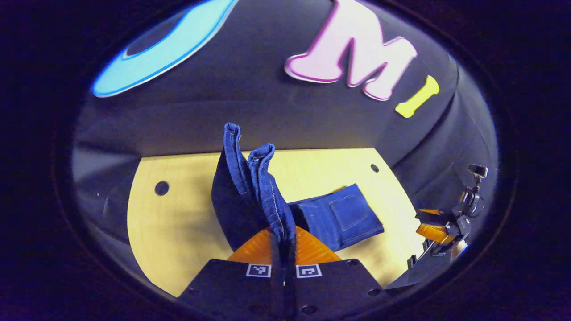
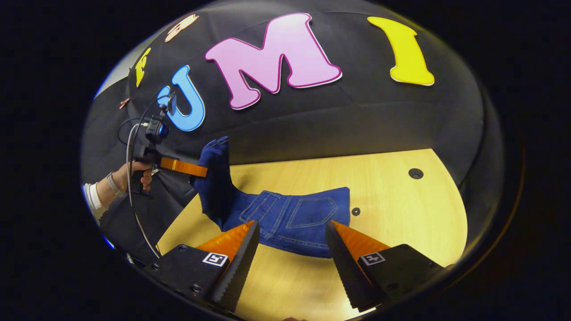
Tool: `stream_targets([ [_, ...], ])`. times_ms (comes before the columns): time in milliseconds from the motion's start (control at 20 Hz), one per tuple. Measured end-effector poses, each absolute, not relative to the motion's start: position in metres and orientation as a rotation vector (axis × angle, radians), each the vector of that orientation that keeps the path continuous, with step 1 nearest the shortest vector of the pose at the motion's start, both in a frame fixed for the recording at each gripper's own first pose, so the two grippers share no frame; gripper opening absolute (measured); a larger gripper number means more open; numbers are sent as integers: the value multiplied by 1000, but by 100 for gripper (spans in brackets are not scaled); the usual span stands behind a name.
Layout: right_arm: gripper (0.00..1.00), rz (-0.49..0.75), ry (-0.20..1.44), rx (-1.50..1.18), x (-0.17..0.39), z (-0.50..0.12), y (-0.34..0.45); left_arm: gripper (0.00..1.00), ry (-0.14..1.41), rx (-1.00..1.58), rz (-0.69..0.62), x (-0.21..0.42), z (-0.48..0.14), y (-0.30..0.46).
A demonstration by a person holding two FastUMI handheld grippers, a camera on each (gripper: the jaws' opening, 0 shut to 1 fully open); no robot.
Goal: Grasp the waist and the cuffs of the jeans and fold them to make the two legs overlap; first hold the waist and fold one-third of the jeans toward the cuffs, then hold the cuffs and fold the remaining one-third in the same direction to finish folding.
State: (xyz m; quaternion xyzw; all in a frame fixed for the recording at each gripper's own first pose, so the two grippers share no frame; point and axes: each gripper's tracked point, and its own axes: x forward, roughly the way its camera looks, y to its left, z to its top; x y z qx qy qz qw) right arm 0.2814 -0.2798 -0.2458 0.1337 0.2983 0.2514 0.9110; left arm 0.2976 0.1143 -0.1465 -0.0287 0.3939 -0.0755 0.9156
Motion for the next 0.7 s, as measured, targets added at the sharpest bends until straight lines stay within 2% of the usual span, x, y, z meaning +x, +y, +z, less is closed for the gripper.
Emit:
stream_targets([
  [100,91,505,601,270,284,-241,-297,6,841,-50,-213,308,-164,63],
  [150,91,497,596,265,285,-240,-306,2,866,-37,-232,311,-178,40],
  [250,92,490,587,259,286,-240,-320,6,925,49,-245,315,-217,11],
  [500,92,506,611,205,278,-257,-345,10,1091,186,-180,308,-316,-10],
  [600,91,514,617,207,272,-260,-350,24,1134,190,-134,300,-347,-13],
  [700,92,510,612,196,267,-260,-358,42,1115,175,-116,300,-353,-23],
])
